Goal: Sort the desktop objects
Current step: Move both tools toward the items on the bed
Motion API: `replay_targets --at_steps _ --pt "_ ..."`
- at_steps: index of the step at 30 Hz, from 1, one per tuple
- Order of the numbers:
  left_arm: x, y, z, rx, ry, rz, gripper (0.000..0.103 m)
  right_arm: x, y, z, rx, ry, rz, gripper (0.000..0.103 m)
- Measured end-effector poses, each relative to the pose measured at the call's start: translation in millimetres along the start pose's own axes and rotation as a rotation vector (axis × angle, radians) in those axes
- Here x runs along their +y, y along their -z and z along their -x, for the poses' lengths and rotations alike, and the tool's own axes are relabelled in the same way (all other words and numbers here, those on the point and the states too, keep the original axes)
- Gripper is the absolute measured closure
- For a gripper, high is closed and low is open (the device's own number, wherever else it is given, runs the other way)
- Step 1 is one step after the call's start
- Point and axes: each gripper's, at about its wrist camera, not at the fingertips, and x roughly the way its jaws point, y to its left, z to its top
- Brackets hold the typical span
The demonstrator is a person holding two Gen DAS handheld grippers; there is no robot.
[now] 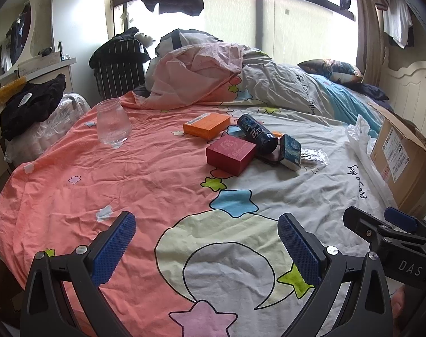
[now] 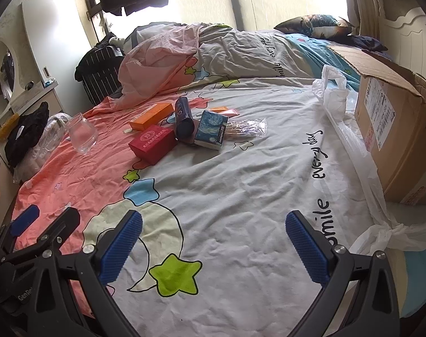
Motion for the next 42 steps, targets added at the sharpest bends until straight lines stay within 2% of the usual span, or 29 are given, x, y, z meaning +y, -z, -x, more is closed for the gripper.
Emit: replay_targets --at_steps 7,19,35,42 --pt "0 1 6 -0.016 -0.016 -0.023 0.0 -3 4 -3 0.057 -0.109 -0.071 0.0" --pt "3 5 17 -0.024 -0.059 -0.023 0.0 2 6 21 -0.041 0.037 -0.012 0.0" --pt "16 12 17 0.004 -0.057 0.004 0.0 13 10 22 -0.027 0.042 0.046 0.0" --pt "15 12 20 0.0 -0.054 -0.002 0.0 12 10 18 -0.007 0.009 0.017 0.0"
